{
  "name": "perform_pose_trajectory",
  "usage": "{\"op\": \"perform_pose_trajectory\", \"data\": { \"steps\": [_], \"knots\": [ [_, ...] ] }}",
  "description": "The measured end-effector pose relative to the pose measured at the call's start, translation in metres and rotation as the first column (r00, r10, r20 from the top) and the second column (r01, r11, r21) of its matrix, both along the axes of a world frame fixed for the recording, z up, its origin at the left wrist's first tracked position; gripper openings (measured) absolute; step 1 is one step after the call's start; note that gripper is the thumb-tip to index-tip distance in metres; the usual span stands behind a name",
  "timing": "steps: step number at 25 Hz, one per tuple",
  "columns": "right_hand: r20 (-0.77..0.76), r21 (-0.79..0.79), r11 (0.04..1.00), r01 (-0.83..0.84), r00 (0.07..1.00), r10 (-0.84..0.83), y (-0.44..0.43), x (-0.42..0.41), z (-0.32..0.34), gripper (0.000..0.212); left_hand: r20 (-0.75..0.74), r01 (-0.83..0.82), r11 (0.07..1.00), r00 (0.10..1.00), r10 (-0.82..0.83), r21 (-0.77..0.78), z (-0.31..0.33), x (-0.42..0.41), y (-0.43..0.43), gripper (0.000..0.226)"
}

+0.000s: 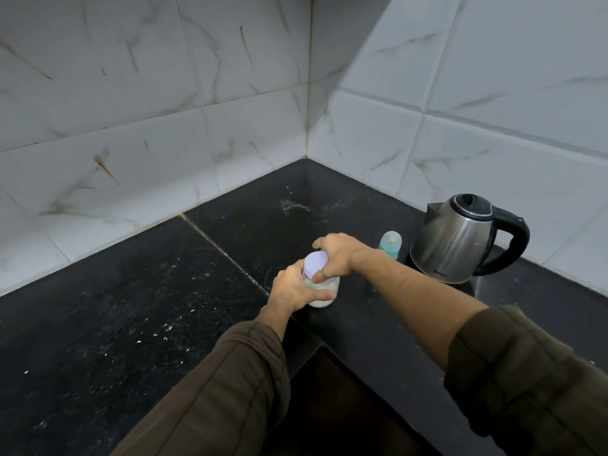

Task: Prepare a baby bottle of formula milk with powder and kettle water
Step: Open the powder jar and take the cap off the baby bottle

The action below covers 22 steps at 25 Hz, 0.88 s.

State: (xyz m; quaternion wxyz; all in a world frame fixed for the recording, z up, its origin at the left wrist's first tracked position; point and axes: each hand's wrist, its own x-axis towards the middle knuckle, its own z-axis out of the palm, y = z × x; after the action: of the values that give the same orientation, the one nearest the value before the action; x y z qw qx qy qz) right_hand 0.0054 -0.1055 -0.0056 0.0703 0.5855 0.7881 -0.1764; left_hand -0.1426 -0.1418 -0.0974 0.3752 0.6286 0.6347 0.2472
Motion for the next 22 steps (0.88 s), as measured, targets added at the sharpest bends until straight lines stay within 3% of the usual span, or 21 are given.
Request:
{"op": "perform_pose_trajectory", "data": {
  "steps": [3,8,11,13,18,22],
  "knots": [
    [-0.164,0.021,1.0,0.022,0.986,-0.018,0.004,0.007,0.009,0.096,0.0,0.017,1.0,1.0,-0.017,-0.01,0.001,0.0,0.0,0.086],
    [-0.532,0.131,0.969,0.208,0.84,-0.108,0.019,0.015,0.027,0.069,-0.033,0.014,0.998,0.999,-0.016,-0.058,0.013,-0.01,-0.004,0.145],
    [-0.611,0.124,0.964,0.235,0.784,-0.113,0.02,0.01,0.03,0.058,-0.034,-0.032,0.996,0.999,0.029,-0.086,0.025,-0.027,-0.01,0.141],
    [-0.575,0.115,0.974,0.197,0.813,-0.097,0.024,0.004,0.024,0.05,-0.029,-0.096,0.989,0.995,0.093,-0.112,0.033,-0.04,-0.012,0.127],
    [-0.347,0.067,0.994,0.088,0.936,-0.06,0.052,-0.015,0.008,0.037,-0.126,-0.306,0.95,0.946,0.298,-0.056,0.03,-0.067,-0.008,0.054],
    [-0.124,-0.009,0.999,0.051,0.991,-0.051,0.076,-0.039,-0.013,0.045,-0.183,-0.328,0.945,0.93,0.32,-0.013,0.026,-0.086,0.002,0.043]
  ]
}}
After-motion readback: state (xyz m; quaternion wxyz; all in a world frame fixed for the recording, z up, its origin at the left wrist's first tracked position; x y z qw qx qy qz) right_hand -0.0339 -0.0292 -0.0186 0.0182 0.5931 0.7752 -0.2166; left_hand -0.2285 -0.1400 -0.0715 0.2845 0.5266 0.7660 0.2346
